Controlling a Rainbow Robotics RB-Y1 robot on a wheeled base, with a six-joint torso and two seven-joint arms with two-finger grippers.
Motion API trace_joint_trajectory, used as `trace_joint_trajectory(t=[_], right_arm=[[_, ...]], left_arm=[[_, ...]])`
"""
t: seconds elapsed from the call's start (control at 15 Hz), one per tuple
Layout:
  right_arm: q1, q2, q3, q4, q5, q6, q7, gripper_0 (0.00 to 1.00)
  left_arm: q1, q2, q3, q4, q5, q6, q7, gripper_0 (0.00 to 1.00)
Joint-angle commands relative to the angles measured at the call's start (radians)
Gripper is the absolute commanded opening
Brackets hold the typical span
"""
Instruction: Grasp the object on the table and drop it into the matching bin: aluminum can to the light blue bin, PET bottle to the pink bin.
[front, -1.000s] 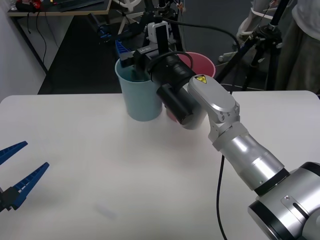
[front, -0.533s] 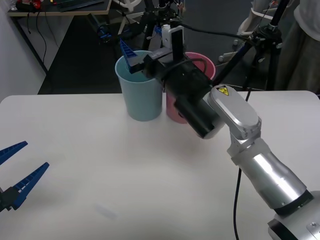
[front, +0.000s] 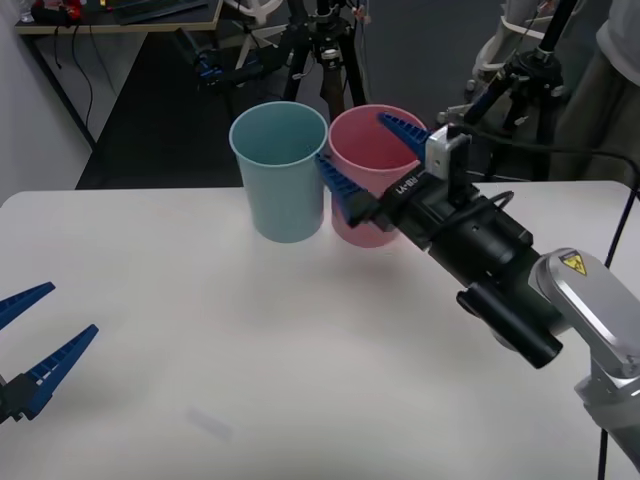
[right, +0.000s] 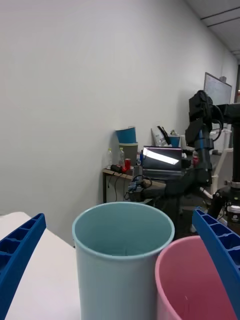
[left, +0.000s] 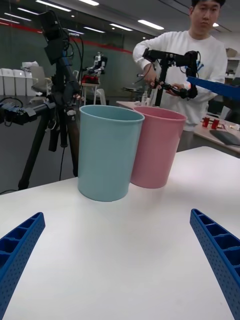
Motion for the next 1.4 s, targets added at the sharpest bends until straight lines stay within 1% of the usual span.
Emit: trace_joint_trajectory(t=[0.07, 0.2, 0.27, 0.4, 0.47, 0.6, 0.73, 1.07, 1.27, 1.4], right_arm=[[0.118, -0.022, -0.112, -0.009, 0.014, -0.159, 0.015, 1.0], [0.204, -0.022, -0.208, -0.009, 0.093, -0.247, 0.015, 1.0], [0.244, -0.022, -0.257, -0.009, 0.121, -0.294, 0.01, 1.0], [0.31, -0.022, -0.333, -0.009, 0.161, -0.369, 0.006, 1.0], [0.344, -0.022, -0.378, -0.009, 0.167, -0.411, 0.003, 1.0], [0.402, -0.022, -0.455, -0.009, 0.167, -0.492, -0.014, 1.0], [0.451, -0.022, -0.511, -0.009, 0.167, -0.563, -0.08, 1.0], [0.54, -0.022, -0.665, -0.009, 0.156, -0.699, -0.1, 1.0], [0.571, -0.021, -0.712, -0.009, 0.133, -0.739, -0.118, 1.0], [0.586, -0.021, -0.725, -0.009, 0.121, -0.754, -0.121, 1.0]], left_arm=[[0.0, 0.0, 0.0, 0.0, 0.0, 0.0, 0.0, 1.0], [0.0, 0.0, 0.0, 0.0, 0.0, 0.0, 0.0, 1.0], [0.0, 0.0, 0.0, 0.0, 0.0, 0.0, 0.0, 1.0], [0.0, 0.0, 0.0, 0.0, 0.0, 0.0, 0.0, 1.0], [0.0, 0.0, 0.0, 0.0, 0.0, 0.0, 0.0, 1.0], [0.0, 0.0, 0.0, 0.0, 0.0, 0.0, 0.0, 1.0], [0.0, 0.0, 0.0, 0.0, 0.0, 0.0, 0.0, 1.0], [0.0, 0.0, 0.0, 0.0, 0.0, 0.0, 0.0, 1.0], [0.0, 0.0, 0.0, 0.0, 0.0, 0.0, 0.0, 1.0], [0.0, 0.0, 0.0, 0.0, 0.0, 0.0, 0.0, 1.0]])
